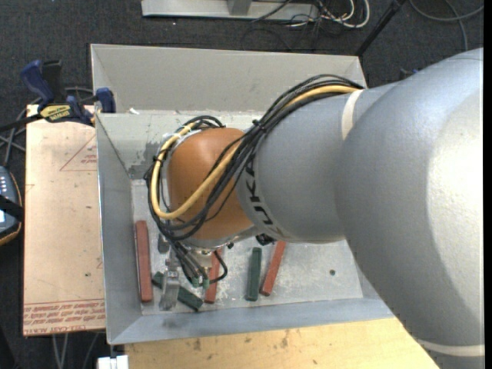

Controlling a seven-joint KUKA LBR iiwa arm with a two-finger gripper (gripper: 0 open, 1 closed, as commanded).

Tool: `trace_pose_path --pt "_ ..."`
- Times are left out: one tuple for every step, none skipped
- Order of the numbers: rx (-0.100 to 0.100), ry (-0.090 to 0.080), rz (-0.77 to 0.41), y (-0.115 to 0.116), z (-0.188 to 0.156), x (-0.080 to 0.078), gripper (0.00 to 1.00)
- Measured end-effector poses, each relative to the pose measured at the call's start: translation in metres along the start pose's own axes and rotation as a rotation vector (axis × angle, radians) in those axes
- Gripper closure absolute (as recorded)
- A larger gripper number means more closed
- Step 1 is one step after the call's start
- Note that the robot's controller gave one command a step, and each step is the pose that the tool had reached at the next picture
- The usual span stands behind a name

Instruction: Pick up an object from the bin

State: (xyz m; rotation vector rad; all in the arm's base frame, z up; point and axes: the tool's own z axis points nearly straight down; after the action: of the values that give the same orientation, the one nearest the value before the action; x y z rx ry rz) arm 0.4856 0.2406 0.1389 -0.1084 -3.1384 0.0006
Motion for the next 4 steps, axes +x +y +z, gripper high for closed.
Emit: trace_pose_path --pt "-0.002 -0.001 0.266 0.002 0.036 -0.005 0.00" --pt "-0.005 -0.003 0.270 0.003 0.066 0.003 1.00" --pt "-0.005 -0.003 0.270 0.003 0.066 0.003 1.00" --pt "-0.005 -0.004 0.270 0.003 0.065 0.003 1.00"
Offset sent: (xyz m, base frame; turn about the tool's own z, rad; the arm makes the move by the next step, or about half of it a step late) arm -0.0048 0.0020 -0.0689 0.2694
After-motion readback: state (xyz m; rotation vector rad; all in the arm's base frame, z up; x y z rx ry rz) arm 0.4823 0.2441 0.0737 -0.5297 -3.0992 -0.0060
